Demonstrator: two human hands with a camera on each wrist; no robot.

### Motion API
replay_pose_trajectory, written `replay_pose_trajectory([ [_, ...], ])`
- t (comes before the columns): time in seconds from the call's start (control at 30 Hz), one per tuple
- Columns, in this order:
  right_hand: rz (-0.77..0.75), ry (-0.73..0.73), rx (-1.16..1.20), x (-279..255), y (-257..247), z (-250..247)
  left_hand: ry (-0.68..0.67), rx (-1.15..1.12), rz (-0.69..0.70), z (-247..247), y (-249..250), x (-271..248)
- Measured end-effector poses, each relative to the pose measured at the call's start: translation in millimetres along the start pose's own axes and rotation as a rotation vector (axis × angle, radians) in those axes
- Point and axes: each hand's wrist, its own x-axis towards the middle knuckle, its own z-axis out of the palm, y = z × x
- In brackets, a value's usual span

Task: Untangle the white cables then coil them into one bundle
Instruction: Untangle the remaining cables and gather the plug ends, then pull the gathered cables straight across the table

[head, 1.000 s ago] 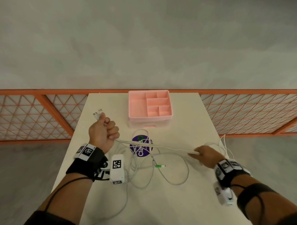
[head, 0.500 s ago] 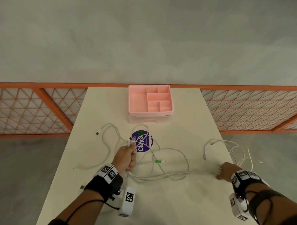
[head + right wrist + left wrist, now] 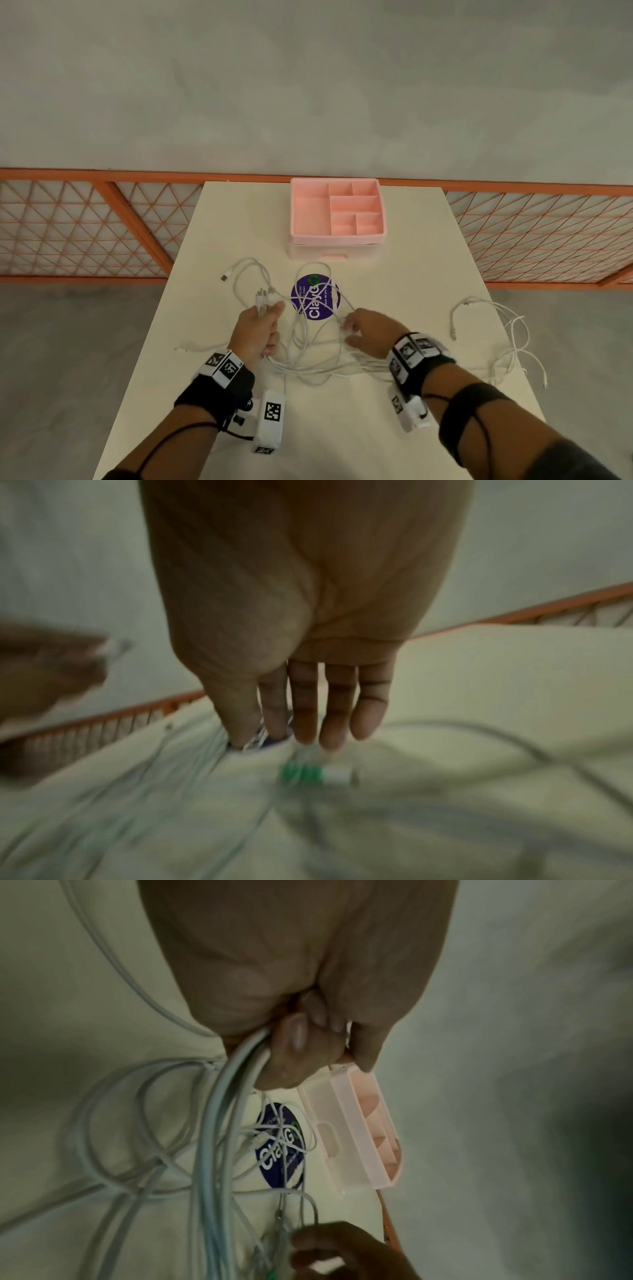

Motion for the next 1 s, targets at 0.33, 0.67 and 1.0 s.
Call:
replay_pose_trajectory([
  [0.33,-0.163,0.061,0.056,-6,-50,-10,-0.19,0.121,0.252,17,23,-6],
  [0.67,-0.272,0.46,0.446,-41,-82,-162,-0.342,-0.139,0.247,44,53,-8],
  [1.0,-0.07,1.091,0.802,-52,-14,-235,-0.376,-0.044,0.272,39,54,-10],
])
